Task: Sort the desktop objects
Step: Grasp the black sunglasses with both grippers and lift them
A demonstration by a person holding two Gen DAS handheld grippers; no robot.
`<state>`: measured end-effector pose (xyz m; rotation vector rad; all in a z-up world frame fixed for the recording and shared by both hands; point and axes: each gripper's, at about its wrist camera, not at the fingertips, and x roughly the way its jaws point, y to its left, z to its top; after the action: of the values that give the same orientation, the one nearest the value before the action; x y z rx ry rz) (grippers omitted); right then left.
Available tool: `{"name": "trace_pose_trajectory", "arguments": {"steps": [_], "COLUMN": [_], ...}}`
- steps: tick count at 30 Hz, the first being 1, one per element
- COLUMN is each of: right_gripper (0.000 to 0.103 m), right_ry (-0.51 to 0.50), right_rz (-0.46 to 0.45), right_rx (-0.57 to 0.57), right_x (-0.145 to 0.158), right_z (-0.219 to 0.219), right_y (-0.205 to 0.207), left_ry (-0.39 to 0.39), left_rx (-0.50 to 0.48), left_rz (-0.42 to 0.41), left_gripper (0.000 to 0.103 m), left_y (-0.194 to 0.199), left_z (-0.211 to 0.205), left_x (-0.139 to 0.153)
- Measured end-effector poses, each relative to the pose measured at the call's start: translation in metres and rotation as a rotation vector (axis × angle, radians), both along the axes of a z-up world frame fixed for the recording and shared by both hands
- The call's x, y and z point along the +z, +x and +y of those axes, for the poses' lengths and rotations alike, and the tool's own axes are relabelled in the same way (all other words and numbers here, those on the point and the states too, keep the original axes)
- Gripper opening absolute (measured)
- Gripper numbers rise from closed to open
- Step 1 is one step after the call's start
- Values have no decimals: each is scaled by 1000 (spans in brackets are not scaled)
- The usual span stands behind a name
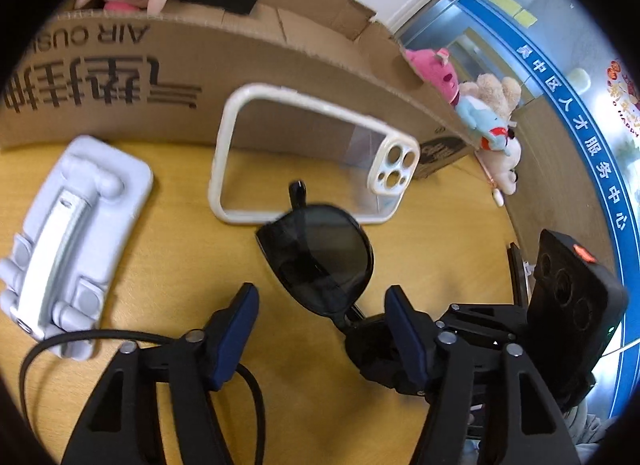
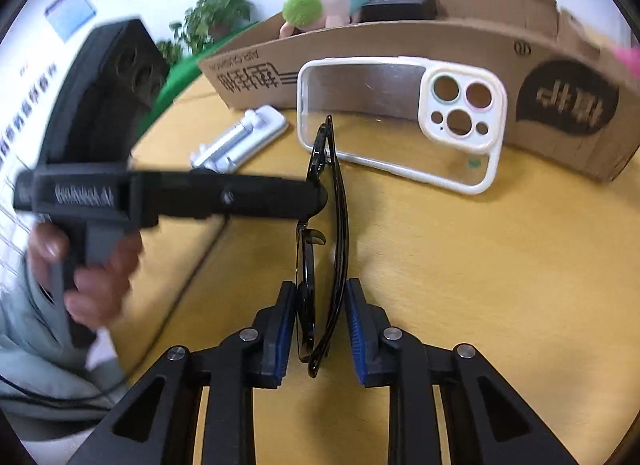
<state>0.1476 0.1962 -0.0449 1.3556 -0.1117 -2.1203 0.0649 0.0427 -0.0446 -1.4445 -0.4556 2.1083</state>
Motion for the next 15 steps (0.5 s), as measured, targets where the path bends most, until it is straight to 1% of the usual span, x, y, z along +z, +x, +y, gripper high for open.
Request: {"name": "trace_pose_trajectory", "arguments": {"steps": [1,2,4,8,12,13,15], "right_gripper": [23,23,23,23,23,23,22], "right_ry": [-22,-48,-73,-120,-130,-133,-128], "right_rz": [-13,-26,-35,-51,-54,-59,-62], "right_rx": [-3,-5,-18,-39,-47,-51,-62], "right_x": [0,0,1,6,9,8,5], "right_z": [-1,-2,-3,4,6,6,3], "right_y": [0,1,1,-2,1,1,-1], "left_ry": [2,2,-2,31,28,38,61], "left_rx": [9,16,35,62,70,72,94], "left_rz": [-6,-18,-33,-61,-71,-88,-118], "left_gripper": [51,50,43,42,42,41,41], "left_y": [0,-2,-3,-5,-4,-3,-1], "left_z": [-1,-1,-5,-13,-15,-18,-23], "left_x": [0,-1,-1,-3,-4,-5,-7]}}
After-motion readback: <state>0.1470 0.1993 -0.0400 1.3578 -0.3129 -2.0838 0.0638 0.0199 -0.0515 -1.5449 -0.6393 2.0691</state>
